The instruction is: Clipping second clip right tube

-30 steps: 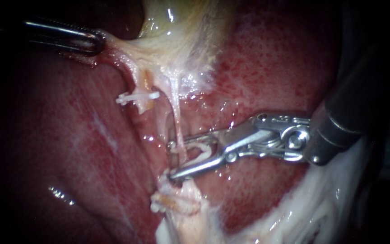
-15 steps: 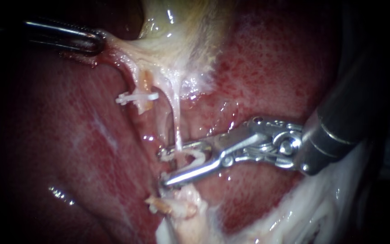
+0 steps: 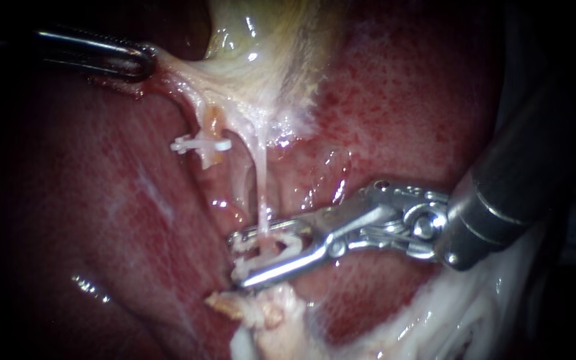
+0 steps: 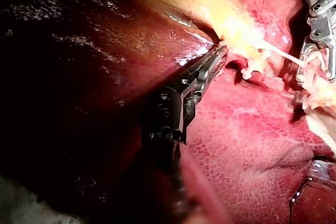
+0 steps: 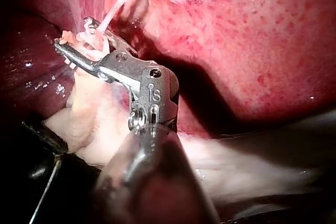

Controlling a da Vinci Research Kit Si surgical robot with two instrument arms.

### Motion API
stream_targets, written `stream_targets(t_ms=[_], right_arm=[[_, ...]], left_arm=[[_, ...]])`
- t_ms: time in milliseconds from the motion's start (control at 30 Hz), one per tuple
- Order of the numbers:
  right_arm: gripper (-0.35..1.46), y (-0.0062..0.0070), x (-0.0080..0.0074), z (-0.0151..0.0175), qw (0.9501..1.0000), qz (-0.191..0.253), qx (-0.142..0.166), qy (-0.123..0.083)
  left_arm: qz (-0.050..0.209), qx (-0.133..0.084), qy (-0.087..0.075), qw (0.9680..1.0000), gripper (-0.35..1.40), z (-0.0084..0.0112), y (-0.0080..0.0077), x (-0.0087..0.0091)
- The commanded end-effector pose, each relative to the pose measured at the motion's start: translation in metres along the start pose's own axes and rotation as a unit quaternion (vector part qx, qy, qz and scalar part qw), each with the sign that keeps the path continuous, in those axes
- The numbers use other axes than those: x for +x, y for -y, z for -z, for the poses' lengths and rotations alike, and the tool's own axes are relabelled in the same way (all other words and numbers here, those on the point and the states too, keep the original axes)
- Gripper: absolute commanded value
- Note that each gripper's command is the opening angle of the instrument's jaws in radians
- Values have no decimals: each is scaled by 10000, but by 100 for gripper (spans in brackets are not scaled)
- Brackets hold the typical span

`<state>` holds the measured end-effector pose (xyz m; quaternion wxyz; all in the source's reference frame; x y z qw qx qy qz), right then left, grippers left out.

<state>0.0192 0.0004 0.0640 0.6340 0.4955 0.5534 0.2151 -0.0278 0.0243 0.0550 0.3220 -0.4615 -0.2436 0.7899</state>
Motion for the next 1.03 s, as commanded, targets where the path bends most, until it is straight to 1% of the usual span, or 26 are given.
stream_targets(t_ms=[33, 133, 267, 300, 400, 500, 600, 1033], right_arm=[[20, 0, -1, 1, 10000, 1, -17, -9], [5, 0, -1, 2, 10000, -1, 27, 16], [-28, 2, -1, 4, 9999, -31, 133, 71], [-34, 2, -1, 4, 9998, -57, 157, 83], [-35, 3, -1, 4, 9994, -160, 261, 138], [-35, 4, -2, 4, 9993, -261, 235, 118], [-35, 5, -3, 4, 9992, -321, 197, 162], [-35, 6, -3, 5, 9991, -323, 192, 176]], left_arm=[[0, 0, -1, 10000, -35, 0, 0, 0], [0, 0, -1, 10000, -35, 0, 0, 0], [0, 0, -1, 10000, -35, 0, 0, 0], [0, 0, -1, 10000, -35, 0, 0, 0], [0, 0, -1, 10000, -35, 0, 0, 0], [0, -1, -1, 10000, -35, 0, 0, 0], [0, -1, -1, 10000, -35, 0, 0, 0], [0, -1, -1, 10000, -35, 0, 0, 1]])
